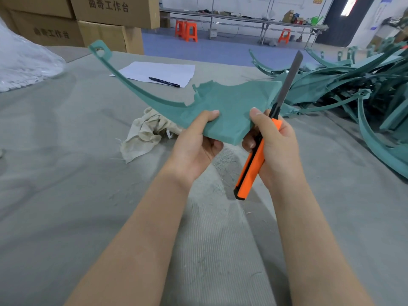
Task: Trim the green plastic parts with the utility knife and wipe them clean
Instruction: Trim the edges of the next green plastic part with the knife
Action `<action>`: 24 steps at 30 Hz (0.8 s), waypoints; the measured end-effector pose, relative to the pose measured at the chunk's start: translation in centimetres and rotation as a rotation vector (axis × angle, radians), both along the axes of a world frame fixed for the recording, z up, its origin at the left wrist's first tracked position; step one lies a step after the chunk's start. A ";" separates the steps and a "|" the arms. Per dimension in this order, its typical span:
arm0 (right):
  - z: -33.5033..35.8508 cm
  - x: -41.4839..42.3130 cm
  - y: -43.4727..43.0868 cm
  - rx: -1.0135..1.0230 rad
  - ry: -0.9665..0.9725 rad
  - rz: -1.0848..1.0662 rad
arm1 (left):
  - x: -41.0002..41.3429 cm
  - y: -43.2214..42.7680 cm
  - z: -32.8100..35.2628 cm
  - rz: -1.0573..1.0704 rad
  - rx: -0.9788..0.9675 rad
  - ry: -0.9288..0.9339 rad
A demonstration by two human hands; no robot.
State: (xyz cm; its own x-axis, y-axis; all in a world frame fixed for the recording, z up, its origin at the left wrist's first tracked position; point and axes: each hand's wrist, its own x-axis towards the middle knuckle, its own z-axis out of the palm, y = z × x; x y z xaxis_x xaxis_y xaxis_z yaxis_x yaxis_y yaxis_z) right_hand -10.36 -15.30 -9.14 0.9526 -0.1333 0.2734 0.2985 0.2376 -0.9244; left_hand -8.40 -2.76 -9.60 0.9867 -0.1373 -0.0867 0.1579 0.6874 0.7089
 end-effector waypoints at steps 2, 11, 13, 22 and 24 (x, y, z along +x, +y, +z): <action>0.0 -0.2 0.2 -0.054 -0.050 -0.055 | 0.1 -0.3 -0.1 -0.003 -0.068 0.068; 0.0 -0.9 1.5 -0.451 -0.232 -0.117 | 0.6 -1.3 -0.7 0.016 0.070 0.223; 0.2 -1.1 1.6 -0.449 -0.260 -0.082 | 0.6 -0.8 -0.6 -0.069 -0.090 0.254; -0.6 -0.7 0.6 -0.835 -0.252 -0.215 | -0.2 1.0 0.3 -0.151 -0.536 0.235; -0.9 -0.6 0.7 -0.881 -0.268 -0.184 | -0.2 1.2 0.2 -0.124 -0.562 0.215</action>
State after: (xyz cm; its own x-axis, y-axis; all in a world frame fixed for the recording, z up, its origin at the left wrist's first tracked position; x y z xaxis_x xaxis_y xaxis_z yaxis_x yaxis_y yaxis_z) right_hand -10.99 -14.60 -10.04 0.8277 0.0838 0.5549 0.4910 -0.5869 -0.6438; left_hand -8.64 -1.52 -9.41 0.9288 -0.3328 -0.1629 0.3603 0.9140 0.1867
